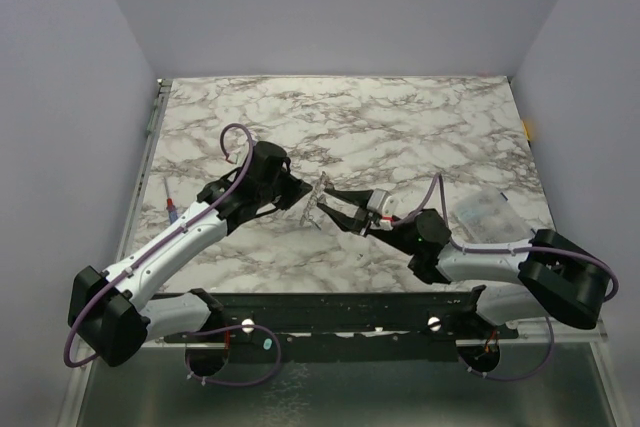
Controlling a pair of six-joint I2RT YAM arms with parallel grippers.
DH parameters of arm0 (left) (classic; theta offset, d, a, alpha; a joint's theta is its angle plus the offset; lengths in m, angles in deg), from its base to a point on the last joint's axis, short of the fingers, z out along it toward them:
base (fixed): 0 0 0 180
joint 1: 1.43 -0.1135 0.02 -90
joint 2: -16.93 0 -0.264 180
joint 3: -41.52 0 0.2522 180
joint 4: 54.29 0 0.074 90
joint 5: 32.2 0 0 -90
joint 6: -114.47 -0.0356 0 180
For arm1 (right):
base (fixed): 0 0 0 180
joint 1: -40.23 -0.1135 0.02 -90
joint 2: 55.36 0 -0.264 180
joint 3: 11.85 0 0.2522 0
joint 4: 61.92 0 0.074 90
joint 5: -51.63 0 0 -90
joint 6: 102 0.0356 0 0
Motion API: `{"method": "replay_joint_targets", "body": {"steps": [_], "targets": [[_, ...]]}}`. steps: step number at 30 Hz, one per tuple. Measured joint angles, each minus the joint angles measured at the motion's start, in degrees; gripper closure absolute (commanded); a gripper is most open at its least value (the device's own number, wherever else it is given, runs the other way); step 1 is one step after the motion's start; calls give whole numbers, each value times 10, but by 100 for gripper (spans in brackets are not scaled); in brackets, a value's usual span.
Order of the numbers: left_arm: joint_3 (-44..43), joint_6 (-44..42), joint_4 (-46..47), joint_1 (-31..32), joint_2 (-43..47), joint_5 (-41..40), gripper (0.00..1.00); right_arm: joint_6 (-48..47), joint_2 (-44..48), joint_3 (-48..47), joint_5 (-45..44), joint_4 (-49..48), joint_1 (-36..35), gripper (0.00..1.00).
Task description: Put the keys on the keyring
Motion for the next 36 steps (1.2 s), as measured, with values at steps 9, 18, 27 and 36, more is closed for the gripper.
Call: {"method": "replay_joint_targets", "body": {"steps": [9, 18, 27, 36], "targets": [[1, -18, 7, 0, 0, 9, 100, -28, 1, -10, -16, 76, 0, 64], [1, -22, 12, 0, 0, 17, 100, -55, -30, -10, -35, 85, 3, 68], [1, -22, 12, 0, 0, 23, 100, -78, -57, -28, -49, 92, 3, 69], [1, -22, 13, 0, 0, 28, 100, -99, -76, -56, -60, 101, 3, 69]]}}
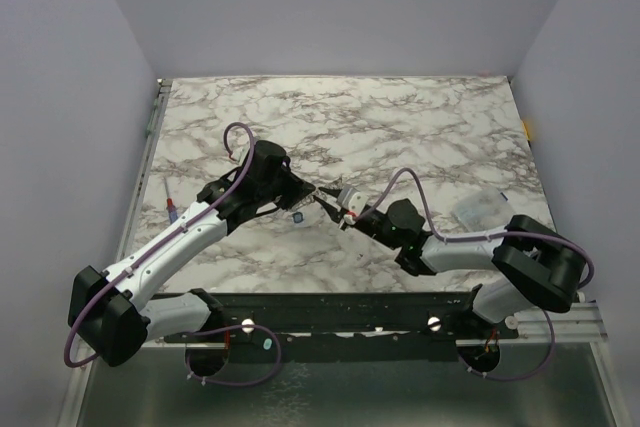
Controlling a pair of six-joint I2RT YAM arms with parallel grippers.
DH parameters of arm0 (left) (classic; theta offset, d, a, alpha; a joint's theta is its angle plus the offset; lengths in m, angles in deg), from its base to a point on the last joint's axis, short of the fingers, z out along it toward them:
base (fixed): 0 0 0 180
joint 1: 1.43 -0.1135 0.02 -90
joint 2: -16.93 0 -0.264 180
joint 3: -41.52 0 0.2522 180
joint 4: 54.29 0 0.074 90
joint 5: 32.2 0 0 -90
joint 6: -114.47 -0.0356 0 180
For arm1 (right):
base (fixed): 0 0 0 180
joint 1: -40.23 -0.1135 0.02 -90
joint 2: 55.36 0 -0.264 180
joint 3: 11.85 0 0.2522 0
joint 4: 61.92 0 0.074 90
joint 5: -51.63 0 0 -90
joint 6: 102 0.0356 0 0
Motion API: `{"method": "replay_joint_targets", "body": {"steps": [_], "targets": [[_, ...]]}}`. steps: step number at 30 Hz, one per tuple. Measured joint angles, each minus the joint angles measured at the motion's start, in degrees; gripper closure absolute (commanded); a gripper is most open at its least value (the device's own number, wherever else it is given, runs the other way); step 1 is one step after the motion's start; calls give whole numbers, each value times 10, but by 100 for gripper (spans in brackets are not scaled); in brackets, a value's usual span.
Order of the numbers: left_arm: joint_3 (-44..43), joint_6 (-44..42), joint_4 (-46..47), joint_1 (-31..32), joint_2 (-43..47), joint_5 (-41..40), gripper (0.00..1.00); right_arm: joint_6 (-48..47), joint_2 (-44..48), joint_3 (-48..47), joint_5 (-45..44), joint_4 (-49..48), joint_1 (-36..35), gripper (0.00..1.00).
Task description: Put the keys on the keyring
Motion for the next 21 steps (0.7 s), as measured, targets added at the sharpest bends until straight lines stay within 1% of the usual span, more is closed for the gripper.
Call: {"method": "replay_joint_targets", "body": {"steps": [11, 21], "targets": [[0, 1, 1, -1, 0, 0, 100, -35, -12, -13, -10, 11, 0, 70], [0, 9, 8, -6, 0, 0, 100, -69, -25, -24, -27, 11, -2, 79]]}}
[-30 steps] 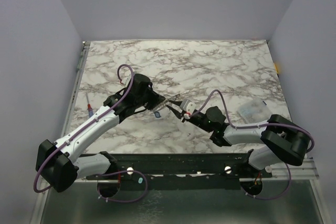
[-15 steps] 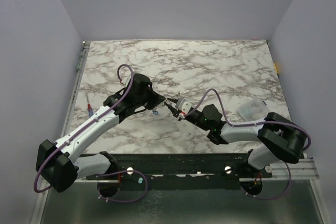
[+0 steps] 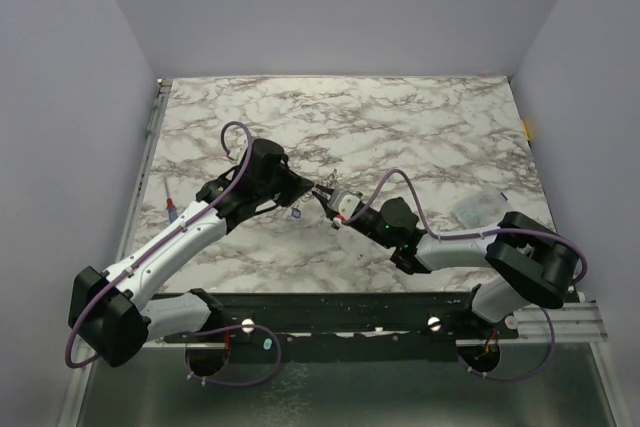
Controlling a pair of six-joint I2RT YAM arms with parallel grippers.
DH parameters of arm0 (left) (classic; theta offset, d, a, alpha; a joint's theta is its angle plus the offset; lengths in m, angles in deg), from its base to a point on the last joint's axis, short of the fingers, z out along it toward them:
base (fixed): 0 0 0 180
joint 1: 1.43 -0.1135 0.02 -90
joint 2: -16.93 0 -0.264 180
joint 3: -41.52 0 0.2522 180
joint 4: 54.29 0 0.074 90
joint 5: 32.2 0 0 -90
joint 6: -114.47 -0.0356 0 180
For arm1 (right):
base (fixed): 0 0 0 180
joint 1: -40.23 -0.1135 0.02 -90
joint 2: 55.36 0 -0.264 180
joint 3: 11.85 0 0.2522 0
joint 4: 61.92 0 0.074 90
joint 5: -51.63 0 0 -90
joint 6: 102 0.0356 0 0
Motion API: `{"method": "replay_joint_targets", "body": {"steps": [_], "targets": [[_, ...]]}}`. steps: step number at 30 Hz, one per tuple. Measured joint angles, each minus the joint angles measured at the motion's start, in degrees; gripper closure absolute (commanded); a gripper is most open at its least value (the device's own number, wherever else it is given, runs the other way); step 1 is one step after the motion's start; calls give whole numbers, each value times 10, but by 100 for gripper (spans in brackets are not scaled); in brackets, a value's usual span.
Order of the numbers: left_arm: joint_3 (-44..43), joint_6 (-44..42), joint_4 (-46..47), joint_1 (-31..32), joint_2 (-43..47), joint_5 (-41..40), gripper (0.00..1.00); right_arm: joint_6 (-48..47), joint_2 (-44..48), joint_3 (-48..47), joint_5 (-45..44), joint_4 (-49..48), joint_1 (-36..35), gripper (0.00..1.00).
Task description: Put the keys on the keyring
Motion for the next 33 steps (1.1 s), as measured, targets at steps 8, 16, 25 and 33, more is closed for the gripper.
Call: {"method": "replay_joint_targets", "body": {"steps": [8, 16, 25, 33], "targets": [[0, 12, 8, -2, 0, 0, 100, -25, -15, -5, -30, -10, -3, 93], [0, 26, 20, -3, 0, 0, 100, -45, -16, -5, -45, -24, -5, 100], [24, 25, 32, -1, 51, 0, 41, -41, 1, 4, -55, -32, -4, 99], [43, -20, 26, 2, 105, -22, 50, -16, 80, 26, -54, -5, 2, 99]]}}
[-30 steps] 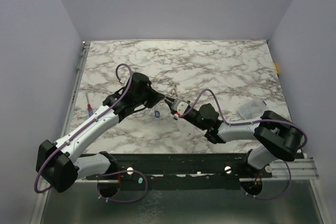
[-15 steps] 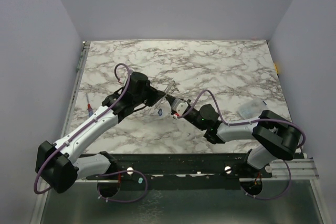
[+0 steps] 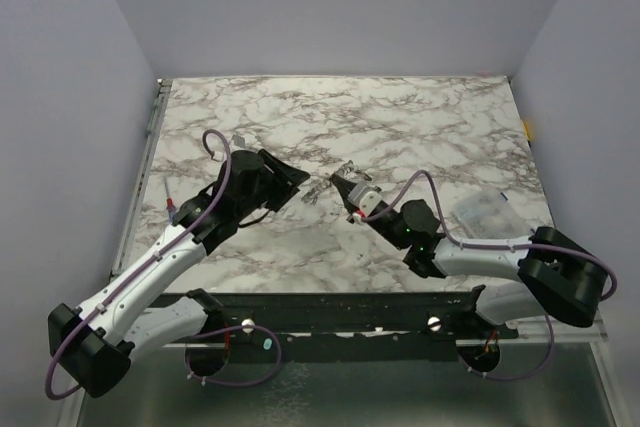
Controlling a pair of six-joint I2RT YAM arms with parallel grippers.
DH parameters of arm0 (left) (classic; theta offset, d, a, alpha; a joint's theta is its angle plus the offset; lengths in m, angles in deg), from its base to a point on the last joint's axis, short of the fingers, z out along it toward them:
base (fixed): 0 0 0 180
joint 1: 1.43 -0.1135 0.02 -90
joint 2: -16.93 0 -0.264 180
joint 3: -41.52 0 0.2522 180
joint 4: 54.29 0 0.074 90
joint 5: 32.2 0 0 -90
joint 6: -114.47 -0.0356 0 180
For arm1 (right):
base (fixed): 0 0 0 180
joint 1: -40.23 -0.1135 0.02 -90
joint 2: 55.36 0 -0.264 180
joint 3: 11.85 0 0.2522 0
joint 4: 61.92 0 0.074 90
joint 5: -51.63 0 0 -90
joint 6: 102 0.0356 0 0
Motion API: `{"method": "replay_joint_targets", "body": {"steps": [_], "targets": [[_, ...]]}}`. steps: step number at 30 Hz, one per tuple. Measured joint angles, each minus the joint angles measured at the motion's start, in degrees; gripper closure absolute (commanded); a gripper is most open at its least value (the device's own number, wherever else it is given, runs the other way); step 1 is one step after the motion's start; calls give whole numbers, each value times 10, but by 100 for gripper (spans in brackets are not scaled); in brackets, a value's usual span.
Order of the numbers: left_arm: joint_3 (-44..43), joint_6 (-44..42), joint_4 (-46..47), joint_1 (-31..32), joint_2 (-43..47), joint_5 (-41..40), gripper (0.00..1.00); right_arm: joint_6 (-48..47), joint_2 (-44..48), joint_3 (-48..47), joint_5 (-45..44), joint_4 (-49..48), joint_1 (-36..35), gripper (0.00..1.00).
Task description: Put the keys on the keyring
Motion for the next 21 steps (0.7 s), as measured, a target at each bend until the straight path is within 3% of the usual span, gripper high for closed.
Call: {"method": "replay_joint_targets", "body": {"steps": [6, 11, 17, 21], "targets": [[0, -178, 14, 0, 52, -60, 54, 31, 82, 24, 26, 35, 0, 99], [18, -376, 104, 0, 133, -56, 56, 55, 160, 29, 70, 103, 0, 99], [37, -593, 181, 0, 164, 80, 56, 99, 255, 29, 134, 202, 0, 99], [37, -673, 205, 0, 149, 187, 57, 137, 298, 29, 174, 262, 0, 99]]}}
